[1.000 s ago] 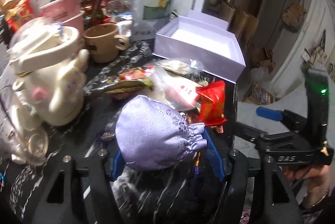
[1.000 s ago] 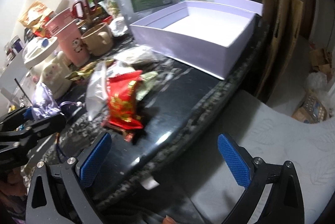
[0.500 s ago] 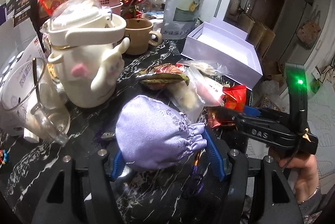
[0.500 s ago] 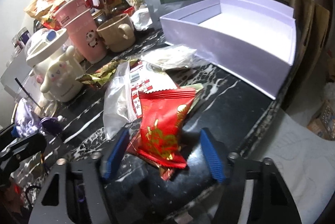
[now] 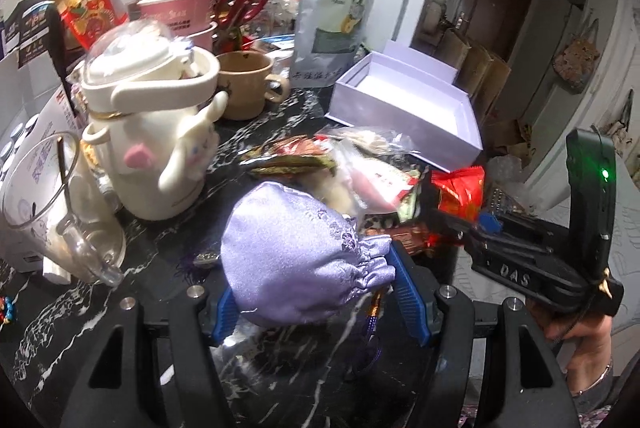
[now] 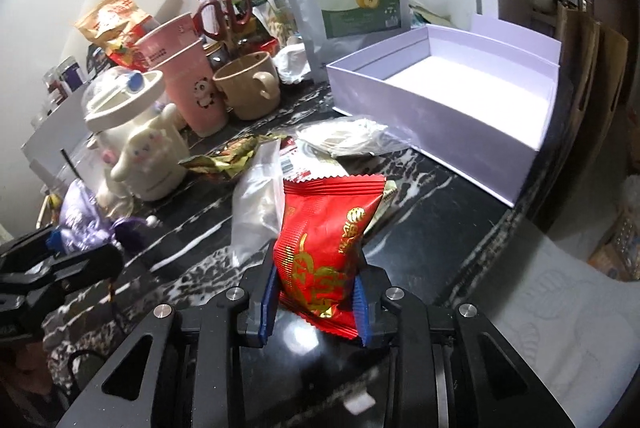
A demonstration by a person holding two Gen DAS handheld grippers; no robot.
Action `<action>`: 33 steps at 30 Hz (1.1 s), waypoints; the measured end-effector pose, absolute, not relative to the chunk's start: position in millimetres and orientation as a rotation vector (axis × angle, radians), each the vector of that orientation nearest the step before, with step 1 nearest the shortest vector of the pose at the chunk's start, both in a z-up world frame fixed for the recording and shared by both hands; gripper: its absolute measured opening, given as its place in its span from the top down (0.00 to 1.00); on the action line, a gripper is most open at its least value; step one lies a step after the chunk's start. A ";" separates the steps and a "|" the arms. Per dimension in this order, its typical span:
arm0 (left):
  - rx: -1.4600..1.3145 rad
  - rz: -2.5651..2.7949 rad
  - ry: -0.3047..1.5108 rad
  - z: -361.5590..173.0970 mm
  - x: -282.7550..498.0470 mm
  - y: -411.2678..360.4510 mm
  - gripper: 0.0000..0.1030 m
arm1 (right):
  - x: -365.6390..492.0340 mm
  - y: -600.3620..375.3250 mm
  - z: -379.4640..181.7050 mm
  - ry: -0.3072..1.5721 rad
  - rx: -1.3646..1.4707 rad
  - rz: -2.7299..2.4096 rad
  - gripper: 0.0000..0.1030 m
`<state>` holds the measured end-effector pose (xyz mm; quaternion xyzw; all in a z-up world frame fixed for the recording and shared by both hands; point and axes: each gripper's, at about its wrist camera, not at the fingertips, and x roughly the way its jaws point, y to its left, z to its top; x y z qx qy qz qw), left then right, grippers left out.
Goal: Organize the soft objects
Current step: 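Carry the pouch and red packet into the gift box and open both tools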
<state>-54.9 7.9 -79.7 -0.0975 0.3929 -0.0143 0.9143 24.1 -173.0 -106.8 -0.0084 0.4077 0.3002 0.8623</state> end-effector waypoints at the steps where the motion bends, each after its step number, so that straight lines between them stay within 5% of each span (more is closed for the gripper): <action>1: -0.199 -0.039 0.805 -78.1 -55.2 5.4 0.37 | 19.5 -175.3 -104.6 0.853 -0.020 0.631 0.70; 19: -0.086 -0.228 0.693 -33.1 -54.2 -67.1 0.37 | -47.5 -237.3 -58.1 0.768 -0.025 0.560 0.70; 33: 0.027 -0.304 0.488 44.7 -5.8 -99.3 0.37 | -17.1 -271.7 13.6 0.596 -0.050 0.508 0.70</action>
